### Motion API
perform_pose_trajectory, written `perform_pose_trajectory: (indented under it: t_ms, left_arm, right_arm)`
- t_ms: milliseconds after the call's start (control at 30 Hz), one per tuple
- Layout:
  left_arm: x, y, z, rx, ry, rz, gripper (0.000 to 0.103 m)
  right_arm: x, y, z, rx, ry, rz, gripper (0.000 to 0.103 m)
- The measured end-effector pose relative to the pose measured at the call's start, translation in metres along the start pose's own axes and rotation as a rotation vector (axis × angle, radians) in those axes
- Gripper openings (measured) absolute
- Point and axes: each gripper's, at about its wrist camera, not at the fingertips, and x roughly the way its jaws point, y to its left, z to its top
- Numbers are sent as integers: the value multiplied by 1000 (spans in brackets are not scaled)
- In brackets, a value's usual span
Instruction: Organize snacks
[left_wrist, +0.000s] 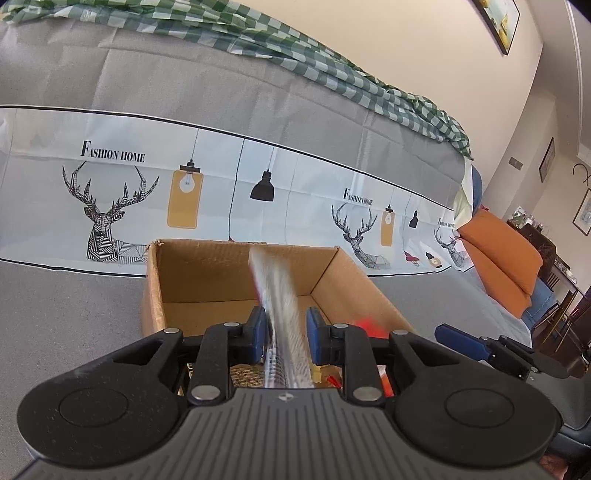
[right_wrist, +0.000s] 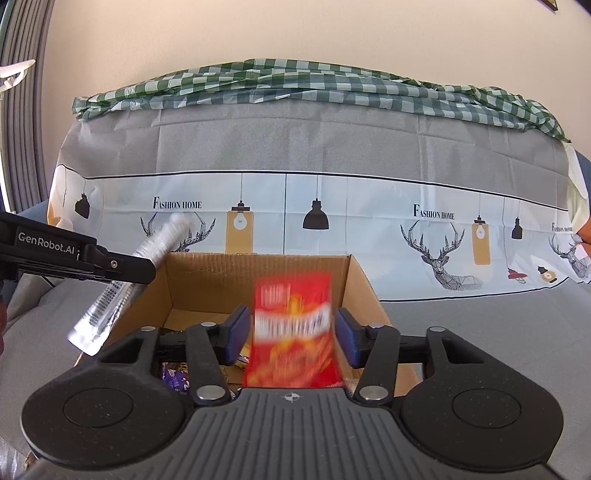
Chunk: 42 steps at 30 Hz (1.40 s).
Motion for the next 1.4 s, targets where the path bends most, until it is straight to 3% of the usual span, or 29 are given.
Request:
perform_pose_trajectory:
  t_ms: [233,467,567,633,767,833,933,1000,1167,1400]
  left_arm:
    - [-8,5,-2,13,-4,24,41]
    - [-45,2,-17,46,-45,52,44]
    - [-67,-13,-29,114,-38,105,51]
    - [-83,-23,-37,131,-58,126,63]
    - [-106,-41,-61,96,-63,138,68]
    - [-111,-47,-76,50,-52,151,88]
    - [-111,-50,-104,-4,-19,169,96]
    - [-105,-52,-115,-3,44,205,102]
    - [-94,-44,-113,28,46,287,102]
    - [-76,-20,-109,-65,131,314,102]
  right_arm:
    - [0,-1,1,23,1,-7,77]
    - [-15,-5,2,72,-5,5,94]
    - [-34,-11,0,99,-5,12,102]
    - [-48,-15,-4,129,12,28,102]
    - [-72,-20,-17,160,53,1,102]
    - [-81,-22,-24,165,70,-22,102]
    - [-89,-26,-33,176,87,-42,102]
    - [-88,-25,-38,156,105,-41,102]
    - [-78,-18,-44,78,133,-56,102]
    - [-65,-11,-42,70,164,-24,102]
